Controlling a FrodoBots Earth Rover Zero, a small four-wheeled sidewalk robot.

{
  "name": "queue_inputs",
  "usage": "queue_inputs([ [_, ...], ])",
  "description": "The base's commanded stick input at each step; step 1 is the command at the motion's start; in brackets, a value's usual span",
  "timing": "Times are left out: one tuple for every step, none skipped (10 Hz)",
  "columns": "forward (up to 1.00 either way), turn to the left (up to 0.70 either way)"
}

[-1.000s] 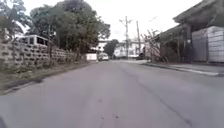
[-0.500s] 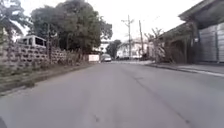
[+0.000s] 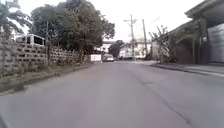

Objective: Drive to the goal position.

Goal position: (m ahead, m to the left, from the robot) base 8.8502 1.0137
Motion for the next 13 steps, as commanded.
queue_inputs([
  [1.00,-0.23],
  [1.00,-0.24],
  [1.00,-0.25],
  [1.00,-0.07],
  [1.00,0.07],
  [1.00,0.07],
  [1.00,0.07],
  [1.00,0.07],
  [1.00,0.07],
  [1.00,0.07],
  [1.00,0.07],
  [1.00,0.07],
  [1.00,0.07],
])
